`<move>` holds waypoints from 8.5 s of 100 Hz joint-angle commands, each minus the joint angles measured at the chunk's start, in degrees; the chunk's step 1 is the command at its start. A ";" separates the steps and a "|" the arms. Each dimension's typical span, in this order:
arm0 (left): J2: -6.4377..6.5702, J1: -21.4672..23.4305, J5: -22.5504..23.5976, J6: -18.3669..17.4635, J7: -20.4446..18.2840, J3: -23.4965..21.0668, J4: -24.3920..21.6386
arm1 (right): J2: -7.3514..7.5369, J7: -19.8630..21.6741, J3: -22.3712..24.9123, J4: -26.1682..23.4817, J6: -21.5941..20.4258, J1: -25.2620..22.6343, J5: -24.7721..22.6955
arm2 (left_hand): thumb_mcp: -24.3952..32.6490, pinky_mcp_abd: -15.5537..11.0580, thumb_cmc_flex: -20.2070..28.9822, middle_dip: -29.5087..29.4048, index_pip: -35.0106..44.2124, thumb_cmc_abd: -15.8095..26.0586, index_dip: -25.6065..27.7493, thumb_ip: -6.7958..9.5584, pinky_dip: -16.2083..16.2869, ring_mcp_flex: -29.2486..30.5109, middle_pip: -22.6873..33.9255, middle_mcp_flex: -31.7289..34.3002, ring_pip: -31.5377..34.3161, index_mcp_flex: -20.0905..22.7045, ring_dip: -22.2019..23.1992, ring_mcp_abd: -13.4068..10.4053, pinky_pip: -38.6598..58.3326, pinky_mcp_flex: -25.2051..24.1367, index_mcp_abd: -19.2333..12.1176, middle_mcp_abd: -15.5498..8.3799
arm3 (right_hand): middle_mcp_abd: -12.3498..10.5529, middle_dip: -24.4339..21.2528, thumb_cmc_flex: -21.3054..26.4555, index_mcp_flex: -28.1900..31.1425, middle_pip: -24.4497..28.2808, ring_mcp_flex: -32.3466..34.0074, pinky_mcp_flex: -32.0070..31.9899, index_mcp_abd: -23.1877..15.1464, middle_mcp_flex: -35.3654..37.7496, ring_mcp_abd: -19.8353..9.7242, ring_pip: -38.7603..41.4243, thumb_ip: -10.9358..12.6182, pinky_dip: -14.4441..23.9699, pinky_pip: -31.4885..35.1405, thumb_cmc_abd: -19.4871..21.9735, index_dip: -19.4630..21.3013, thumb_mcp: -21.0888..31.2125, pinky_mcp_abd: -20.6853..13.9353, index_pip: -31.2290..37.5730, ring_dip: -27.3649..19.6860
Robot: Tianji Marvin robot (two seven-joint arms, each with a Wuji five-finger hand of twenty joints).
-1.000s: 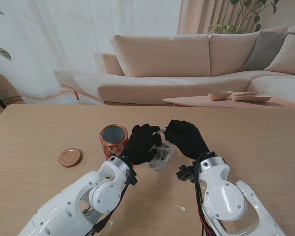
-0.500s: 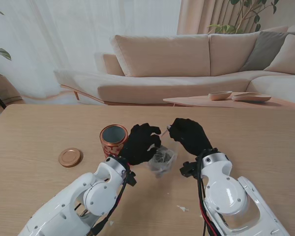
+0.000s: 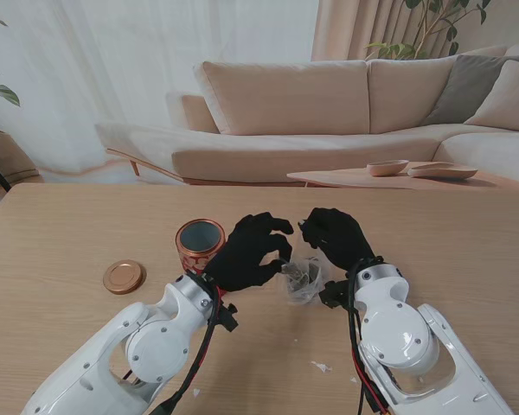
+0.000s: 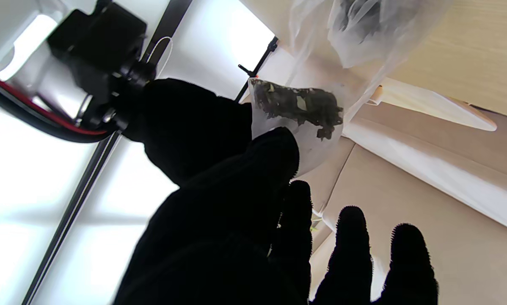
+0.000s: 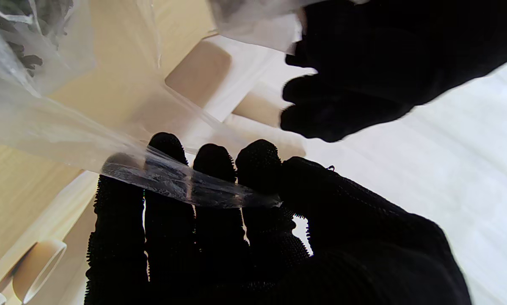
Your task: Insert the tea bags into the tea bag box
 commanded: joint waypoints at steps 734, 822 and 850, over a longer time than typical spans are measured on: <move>0.99 -1.54 2.77 6.48 -4.86 1.74 2.43 | -0.70 -1.79 -1.78 -1.89 -2.93 -1.31 -1.92 | 13.10 -2.19 -18.65 -5.46 -28.65 -0.58 -27.63 3.24 -3.56 -1.29 -9.46 -5.96 -11.81 -9.02 0.95 -1.81 -1.34 -1.71 -15.01 -1.95 | 2.58 3.11 -1.01 0.88 3.87 1.38 -0.20 -2.12 0.36 -0.66 5.39 0.73 3.81 5.14 0.77 -0.47 1.09 -0.23 1.42 2.58; -2.18 -9.11 1.33 12.04 2.22 10.43 10.86 | -0.57 -2.45 -2.60 -2.71 -5.44 -2.77 -3.13 | 13.95 -2.58 -14.11 -1.63 -11.23 -0.36 -19.70 2.82 -1.16 -1.64 -9.75 -6.26 -8.51 -10.55 2.58 -2.30 -0.09 -2.00 -9.79 -2.37 | 3.90 4.09 -1.42 1.50 4.81 2.18 -0.22 -2.34 1.19 -0.01 7.57 0.74 5.75 7.95 0.36 -0.51 1.60 0.08 1.21 3.47; -2.36 -9.43 0.39 13.11 1.87 10.79 10.61 | -0.56 -2.58 -2.68 -2.75 -5.76 -2.99 -3.29 | 12.68 -2.54 -12.33 -1.12 -8.81 -2.03 -15.20 0.31 -0.33 -1.58 -9.48 -6.39 -7.85 -10.74 2.40 -2.44 0.03 -2.06 -2.52 -1.93 | 4.32 4.44 -1.51 1.75 5.00 1.91 -0.83 -2.42 1.28 0.48 8.44 0.71 6.79 8.95 0.26 -0.72 1.72 0.11 0.97 3.88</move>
